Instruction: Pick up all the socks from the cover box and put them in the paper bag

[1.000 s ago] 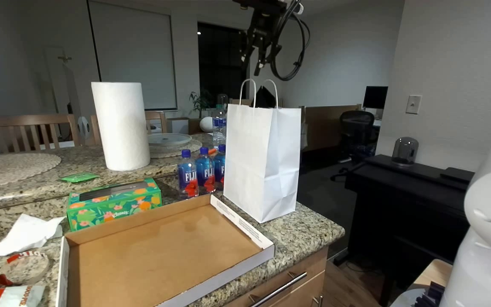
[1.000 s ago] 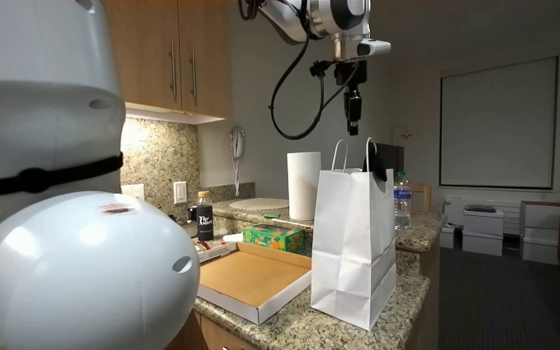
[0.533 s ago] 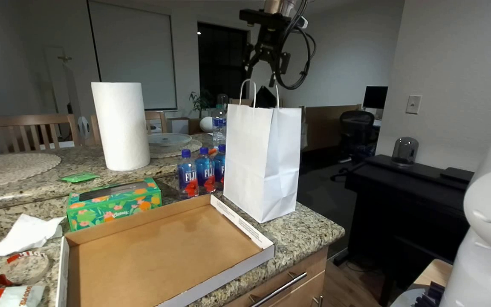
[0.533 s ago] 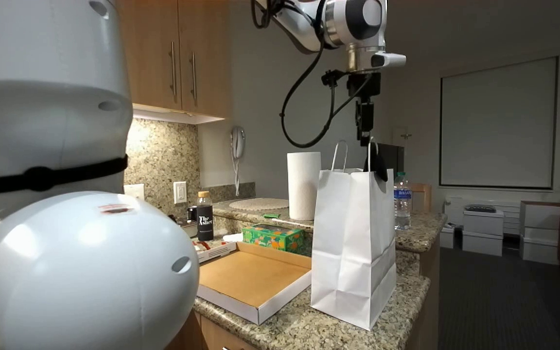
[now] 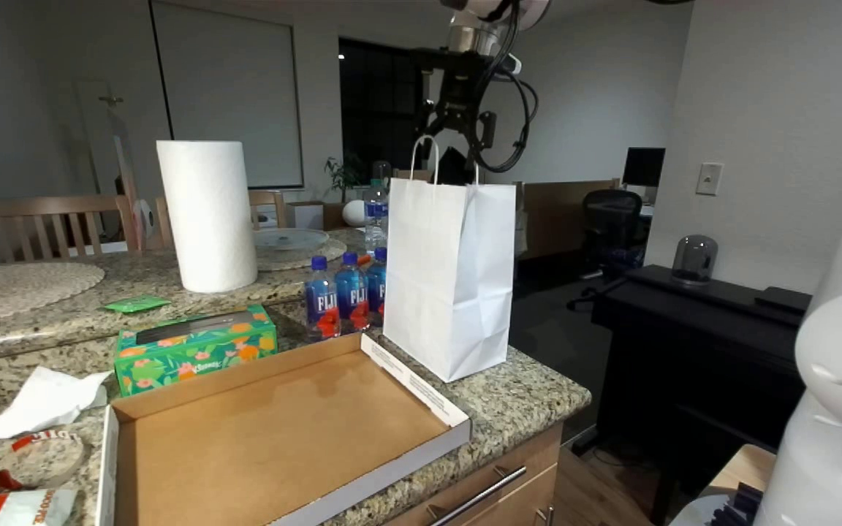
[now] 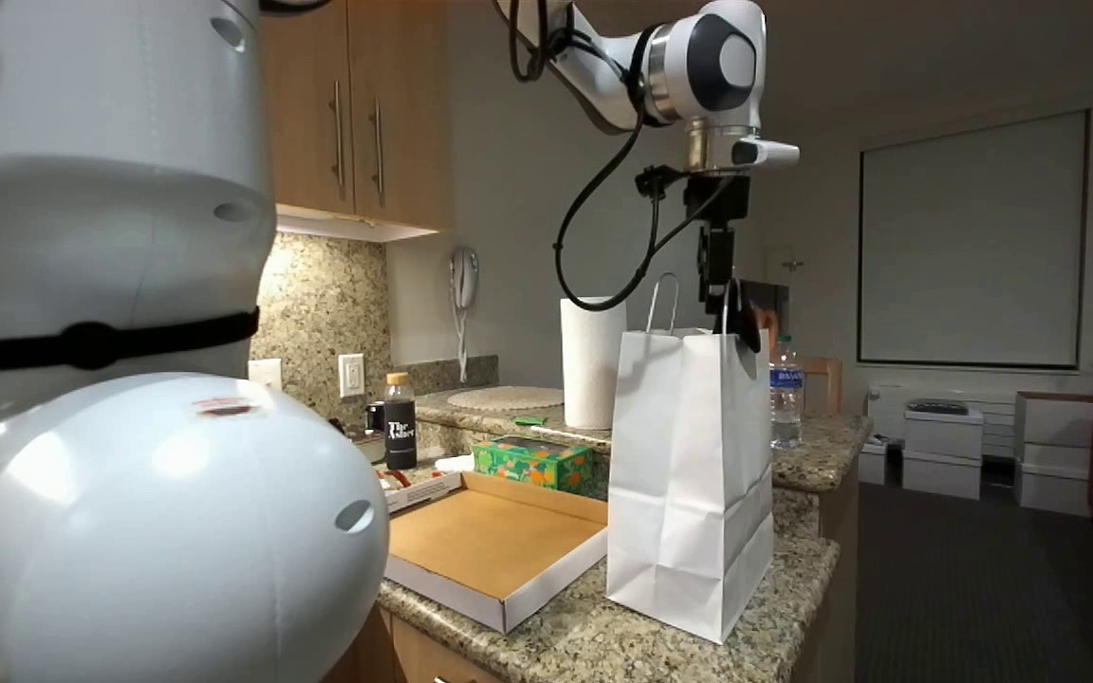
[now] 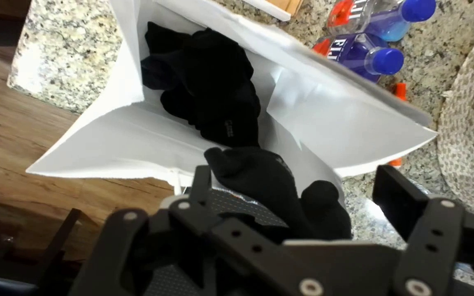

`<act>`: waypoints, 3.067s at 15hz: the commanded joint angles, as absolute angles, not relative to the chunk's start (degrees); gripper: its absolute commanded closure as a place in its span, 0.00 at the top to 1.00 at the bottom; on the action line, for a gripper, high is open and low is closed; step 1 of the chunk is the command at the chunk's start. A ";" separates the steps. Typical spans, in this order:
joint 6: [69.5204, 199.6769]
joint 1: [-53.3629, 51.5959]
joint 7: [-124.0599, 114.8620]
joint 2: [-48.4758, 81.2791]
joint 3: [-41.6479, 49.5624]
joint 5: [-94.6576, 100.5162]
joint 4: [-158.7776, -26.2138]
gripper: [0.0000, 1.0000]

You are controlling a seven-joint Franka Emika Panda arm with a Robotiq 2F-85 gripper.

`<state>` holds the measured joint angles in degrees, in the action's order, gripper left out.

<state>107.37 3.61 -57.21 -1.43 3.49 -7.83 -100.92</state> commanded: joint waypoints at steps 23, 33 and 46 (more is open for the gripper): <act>109.47 2.07 -59.18 -0.67 2.03 -1.24 -101.02 0.08; 110.16 2.20 -60.61 -1.82 1.94 0.64 -100.59 0.10; 114.01 1.61 -61.07 -1.91 1.02 2.16 -101.38 0.69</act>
